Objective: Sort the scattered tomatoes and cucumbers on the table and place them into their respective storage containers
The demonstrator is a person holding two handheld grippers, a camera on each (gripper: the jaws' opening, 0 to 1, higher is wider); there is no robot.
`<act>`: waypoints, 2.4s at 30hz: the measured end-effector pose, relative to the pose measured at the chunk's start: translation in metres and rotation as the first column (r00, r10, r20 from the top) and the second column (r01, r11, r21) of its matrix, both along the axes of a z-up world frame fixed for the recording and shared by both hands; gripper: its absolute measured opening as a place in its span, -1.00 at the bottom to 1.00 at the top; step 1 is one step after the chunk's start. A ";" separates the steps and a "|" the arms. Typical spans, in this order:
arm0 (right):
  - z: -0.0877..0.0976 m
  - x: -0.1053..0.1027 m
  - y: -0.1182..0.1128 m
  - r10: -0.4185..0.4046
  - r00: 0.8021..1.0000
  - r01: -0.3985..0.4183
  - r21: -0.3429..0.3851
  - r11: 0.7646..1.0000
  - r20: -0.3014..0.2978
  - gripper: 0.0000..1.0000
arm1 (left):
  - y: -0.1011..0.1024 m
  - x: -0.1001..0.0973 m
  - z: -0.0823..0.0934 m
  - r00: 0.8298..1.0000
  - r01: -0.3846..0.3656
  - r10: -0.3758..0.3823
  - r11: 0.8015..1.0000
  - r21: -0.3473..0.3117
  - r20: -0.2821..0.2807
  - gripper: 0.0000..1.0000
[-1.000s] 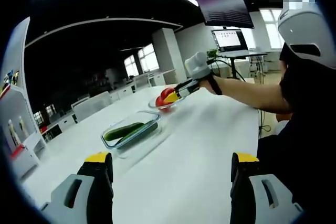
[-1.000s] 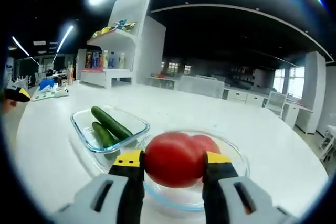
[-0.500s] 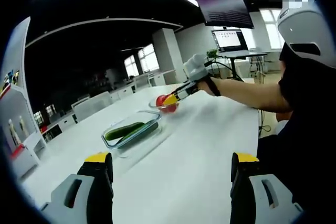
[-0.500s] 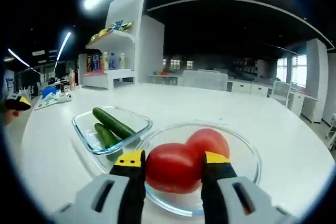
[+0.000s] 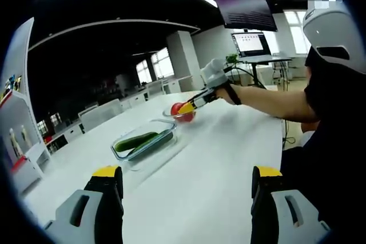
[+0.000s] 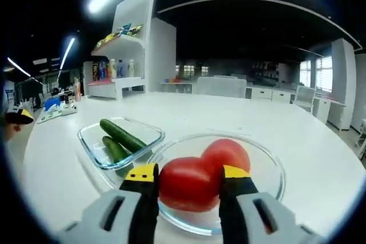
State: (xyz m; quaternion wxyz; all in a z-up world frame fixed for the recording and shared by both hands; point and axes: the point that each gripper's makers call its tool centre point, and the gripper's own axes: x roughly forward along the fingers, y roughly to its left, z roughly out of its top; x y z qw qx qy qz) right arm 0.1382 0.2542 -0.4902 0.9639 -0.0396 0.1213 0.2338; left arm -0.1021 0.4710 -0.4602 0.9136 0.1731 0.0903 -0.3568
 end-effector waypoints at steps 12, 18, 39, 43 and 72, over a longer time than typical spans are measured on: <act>0.000 -0.001 0.000 -0.004 1.000 0.004 0.017 1.000 -0.001 -0.25 | -0.002 0.000 0.001 1.000 0.000 0.000 1.000 -0.003 0.000 0.85; 0.000 -0.001 -0.001 -0.005 1.000 0.005 0.034 0.999 0.001 -0.24 | -0.003 0.000 0.000 1.000 0.001 -0.001 1.000 -0.003 -0.001 0.85; -0.001 0.000 0.001 0.002 1.000 -0.002 0.058 0.998 -0.002 -0.22 | -0.003 -0.001 0.000 1.000 0.002 -0.002 1.000 -0.003 -0.002 0.85; -0.001 -0.001 0.002 0.003 1.000 -0.003 0.064 0.998 -0.005 -0.21 | -0.004 -0.001 0.000 1.000 0.005 -0.005 1.000 -0.001 -0.003 0.85; 0.001 -0.002 0.003 0.024 0.999 -0.025 0.043 0.999 0.029 0.13 | -0.004 0.000 0.001 1.000 0.004 -0.004 1.000 0.000 0.002 0.85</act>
